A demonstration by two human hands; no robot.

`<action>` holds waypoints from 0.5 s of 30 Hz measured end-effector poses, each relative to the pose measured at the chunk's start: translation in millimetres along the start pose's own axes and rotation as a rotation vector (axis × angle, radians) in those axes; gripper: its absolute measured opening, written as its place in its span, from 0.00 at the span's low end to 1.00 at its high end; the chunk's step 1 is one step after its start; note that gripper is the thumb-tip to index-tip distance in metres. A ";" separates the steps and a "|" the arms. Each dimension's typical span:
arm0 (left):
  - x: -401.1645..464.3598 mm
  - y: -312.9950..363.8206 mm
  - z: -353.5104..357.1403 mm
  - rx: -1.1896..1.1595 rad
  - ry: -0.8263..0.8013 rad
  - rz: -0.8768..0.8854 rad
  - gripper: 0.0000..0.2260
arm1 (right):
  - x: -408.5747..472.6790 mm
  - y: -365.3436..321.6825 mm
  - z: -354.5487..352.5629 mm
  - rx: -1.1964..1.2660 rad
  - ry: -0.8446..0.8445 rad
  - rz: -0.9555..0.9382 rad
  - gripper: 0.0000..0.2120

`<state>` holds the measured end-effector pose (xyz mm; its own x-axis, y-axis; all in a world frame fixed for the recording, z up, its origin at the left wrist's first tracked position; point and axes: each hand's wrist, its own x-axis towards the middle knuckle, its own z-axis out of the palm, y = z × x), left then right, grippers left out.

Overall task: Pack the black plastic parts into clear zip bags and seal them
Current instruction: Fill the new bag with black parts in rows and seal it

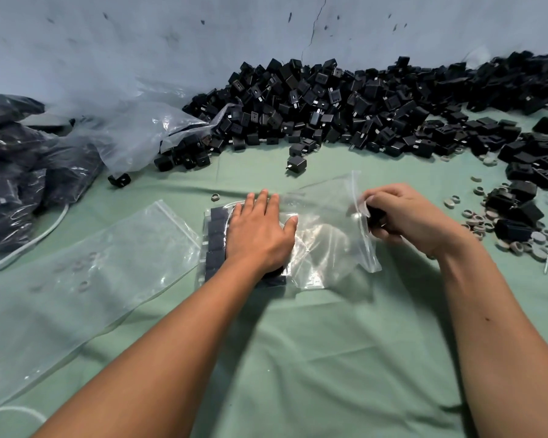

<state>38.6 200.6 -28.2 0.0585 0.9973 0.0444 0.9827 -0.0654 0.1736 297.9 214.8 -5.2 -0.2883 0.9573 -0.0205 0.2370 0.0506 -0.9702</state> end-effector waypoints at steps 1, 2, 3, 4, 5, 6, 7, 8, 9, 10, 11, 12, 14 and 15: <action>0.0 -0.1 0.0 0.002 -0.001 0.000 0.32 | 0.6 1.8 1.6 -0.051 0.009 0.037 0.15; -0.3 -0.1 0.0 0.002 -0.002 0.000 0.32 | 0.6 3.0 2.5 -0.078 0.007 0.064 0.14; -0.6 0.2 0.1 0.005 -0.003 0.000 0.32 | -0.5 3.3 2.8 -0.083 -0.013 0.080 0.13; -0.9 0.5 -0.1 0.008 -0.004 0.001 0.32 | -2.0 1.7 3.8 -0.072 -0.052 0.084 0.12; -1.1 0.8 -0.1 0.011 -0.006 0.001 0.32 | -3.9 -0.1 5.7 -0.053 -0.099 0.078 0.09; -1.3 0.9 -0.3 0.013 -0.007 0.002 0.32 | -5.4 -2.2 8.1 -0.043 -0.142 0.068 0.07; -1.5 1.1 -0.7 0.014 -0.010 0.001 0.32 | -6.4 -3.9 10.3 -0.048 -0.176 0.055 0.08; -1.6 1.1 -1.2 0.015 -0.012 0.000 0.32 | -7.5 -5.5 12.2 -0.063 -0.208 0.037 0.10; -1.8 1.2 -1.6 0.015 -0.012 -0.001 0.32 | -7.9 -6.6 14.3 -0.074 -0.239 0.017 0.11; -1.8 1.4 -2.0 0.016 -0.012 -0.003 0.32 | -7.9 -7.4 16.8 -0.084 -0.265 0.003 0.11; -1.9 1.4 -2.3 0.014 -0.011 -0.004 0.32 | -7.6 -7.8 19.3 -0.097 -0.288 -0.006 0.10; -2.1 1.2 -2.5 0.011 -0.011 -0.003 0.32 | -6.9 -8.9 23.1 -0.111 -0.301 -0.010 0.10; -2.7 1.6 -2.4 0.013 -0.014 -0.002 0.32 | -4.5 -10.6 32.1 -0.097 -0.287 -0.005 0.13; -2.6 1.5 -2.3 0.013 -0.014 -0.002 0.32 | -2.4 -10.8 36.1 -0.088 -0.267 -0.007 0.13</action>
<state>39.5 197.9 -25.7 0.0594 0.9978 0.0301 0.9849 -0.0634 0.1610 262.5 201.6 -3.4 -0.5220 0.8483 -0.0882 0.3104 0.0926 -0.9461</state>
